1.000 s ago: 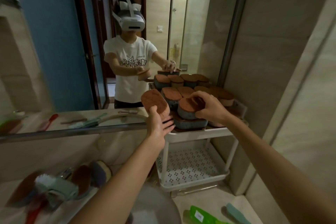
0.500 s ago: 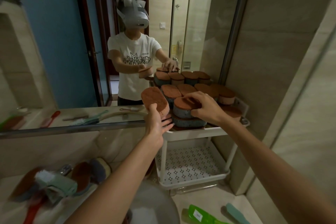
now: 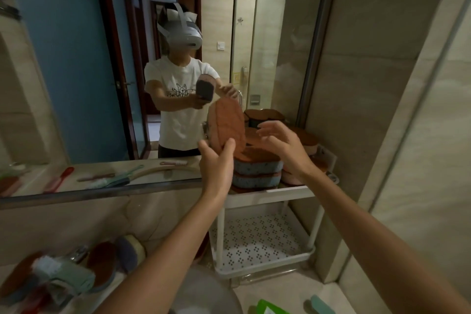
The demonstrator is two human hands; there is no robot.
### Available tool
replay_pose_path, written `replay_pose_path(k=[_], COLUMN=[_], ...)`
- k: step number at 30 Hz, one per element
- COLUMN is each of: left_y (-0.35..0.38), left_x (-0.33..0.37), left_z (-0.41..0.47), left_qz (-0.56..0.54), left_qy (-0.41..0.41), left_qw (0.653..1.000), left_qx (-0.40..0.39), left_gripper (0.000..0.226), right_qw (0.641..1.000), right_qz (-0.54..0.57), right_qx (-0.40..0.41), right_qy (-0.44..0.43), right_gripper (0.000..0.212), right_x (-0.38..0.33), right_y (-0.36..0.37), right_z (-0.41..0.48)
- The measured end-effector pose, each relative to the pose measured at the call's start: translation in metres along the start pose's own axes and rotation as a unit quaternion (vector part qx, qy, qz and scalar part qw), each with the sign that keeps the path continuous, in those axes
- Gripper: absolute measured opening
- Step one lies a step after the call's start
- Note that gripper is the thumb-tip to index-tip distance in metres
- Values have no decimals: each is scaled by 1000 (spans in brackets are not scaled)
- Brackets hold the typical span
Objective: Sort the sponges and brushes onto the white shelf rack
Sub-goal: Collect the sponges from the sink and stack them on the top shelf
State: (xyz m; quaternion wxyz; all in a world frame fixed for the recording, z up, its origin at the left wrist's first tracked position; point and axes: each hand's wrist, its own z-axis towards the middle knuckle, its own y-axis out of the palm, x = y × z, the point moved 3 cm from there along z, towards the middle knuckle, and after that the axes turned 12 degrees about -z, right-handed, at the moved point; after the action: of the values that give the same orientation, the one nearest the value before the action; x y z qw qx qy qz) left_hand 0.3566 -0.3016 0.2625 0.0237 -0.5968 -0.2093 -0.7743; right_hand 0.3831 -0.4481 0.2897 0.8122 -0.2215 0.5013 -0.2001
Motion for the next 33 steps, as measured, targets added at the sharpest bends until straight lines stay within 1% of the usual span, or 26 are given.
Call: replay_pose_path(k=[1,2,3,5,6,8,10,12,14,17,18,20,22,25,27,29,31,33], left_y=[6,13,20,33,39,48,49,44,38,34,35,36,36,34,33,32,33,34], left_x=[4,6,8,10,10,10,7,2,-5,-17,-20,-25,-28,-34,-38,-40,-42,-44], left_z=[-1,-2,-4,-6,-8,-10,-8,-3,1,4,4,2,0,1,0,-1,-2,-2], left_qz=[34,72,111,176,199,235,298,375,432,499,514,528,524,507,497,489,481,477], left_qy=[29,56,81,125,140,161,183,217,241,241,243,259,271,265,271,278,287,297], left_qw=[999,995,990,974,966,949,924,891,858,812,798,777,775,787,792,796,799,800], left_qx=[-17,-31,-44,-72,-91,-135,-153,-137,-135,-183,-200,-222,-226,-231,-231,-224,-217,-210], left_gripper=[25,26,28,32,35,39,41,43,47,51,52,51,47,44,43,43,42,40], right_qw=[998,995,994,996,996,994,994,993,985,952,943,933,932,934,937,931,926,921], right_qz=[60,95,100,60,51,60,40,-19,-118,-286,-318,-349,-356,-352,-344,-362,-377,-389], right_qx=[-5,-8,-5,23,39,49,52,70,81,41,27,4,-10,-22,-20,-19,-8,26], right_qy=[21,39,51,62,68,79,90,96,100,103,97,85,72,55,58,50,23,-13], right_gripper=[31,37,46,56,56,47,41,46,53,69,71,73,70,66,62,55,52,45], right_x=[-3,-6,-8,-10,-11,-11,-6,4,20,44,49,56,60,66,72,76,79,80], right_y=[-2,-4,-6,-13,-18,-30,-44,-58,-69,-76,-76,-71,-65,-56,-53,-50,-48,-45], right_z=[0,1,2,6,7,9,12,13,13,10,9,7,6,4,3,2,-1,-8])
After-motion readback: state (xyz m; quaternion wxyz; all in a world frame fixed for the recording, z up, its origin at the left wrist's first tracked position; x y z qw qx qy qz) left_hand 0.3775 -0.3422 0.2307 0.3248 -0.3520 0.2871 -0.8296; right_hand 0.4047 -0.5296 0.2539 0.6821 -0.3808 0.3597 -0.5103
